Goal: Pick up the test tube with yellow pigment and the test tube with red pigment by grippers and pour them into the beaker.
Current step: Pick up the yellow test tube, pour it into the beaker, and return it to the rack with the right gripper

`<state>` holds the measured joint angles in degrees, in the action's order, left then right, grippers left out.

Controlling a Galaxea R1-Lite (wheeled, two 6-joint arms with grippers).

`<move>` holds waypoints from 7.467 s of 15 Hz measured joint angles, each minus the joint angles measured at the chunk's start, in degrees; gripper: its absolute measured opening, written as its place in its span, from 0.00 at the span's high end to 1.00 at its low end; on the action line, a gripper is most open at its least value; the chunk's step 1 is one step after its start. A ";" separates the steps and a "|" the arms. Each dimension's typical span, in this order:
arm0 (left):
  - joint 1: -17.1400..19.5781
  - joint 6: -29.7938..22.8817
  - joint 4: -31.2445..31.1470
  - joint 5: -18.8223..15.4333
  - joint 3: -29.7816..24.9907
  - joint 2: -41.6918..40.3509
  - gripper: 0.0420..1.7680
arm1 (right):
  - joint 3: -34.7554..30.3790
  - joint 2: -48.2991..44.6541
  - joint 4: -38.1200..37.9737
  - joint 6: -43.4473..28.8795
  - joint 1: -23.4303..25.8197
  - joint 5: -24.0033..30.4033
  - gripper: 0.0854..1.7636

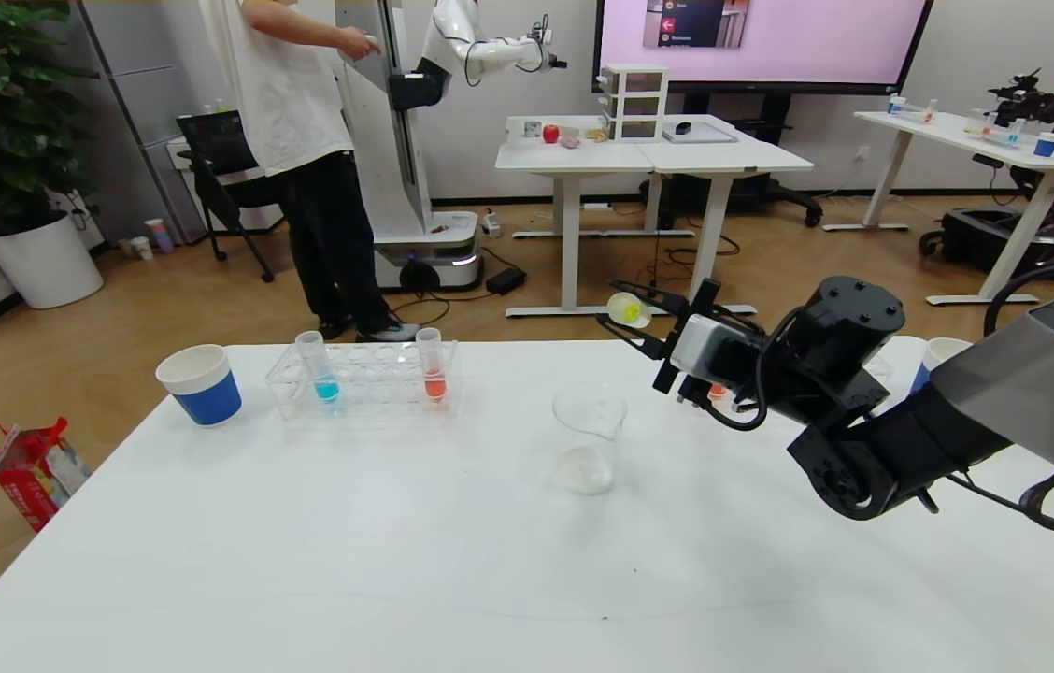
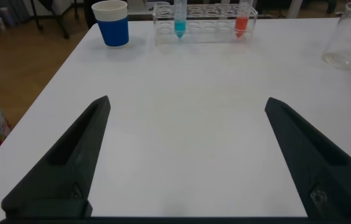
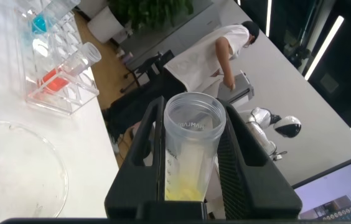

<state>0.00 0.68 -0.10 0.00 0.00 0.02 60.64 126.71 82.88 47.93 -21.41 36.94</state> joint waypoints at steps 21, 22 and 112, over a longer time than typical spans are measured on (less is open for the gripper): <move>0.00 0.00 0.00 0.00 0.00 0.00 0.02 | 6.84 7.97 -0.33 29.93 2.10 12.81 0.75; 0.00 0.02 0.00 0.00 0.00 0.00 0.02 | 6.86 8.18 -0.28 30.62 2.28 12.81 0.75; 0.00 0.02 0.00 0.00 0.00 0.00 0.02 | 7.19 1.43 -23.95 -46.90 41.67 -33.30 0.75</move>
<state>0.00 0.71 -0.10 0.00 0.00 0.02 67.83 128.14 58.93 1.04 20.26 3.63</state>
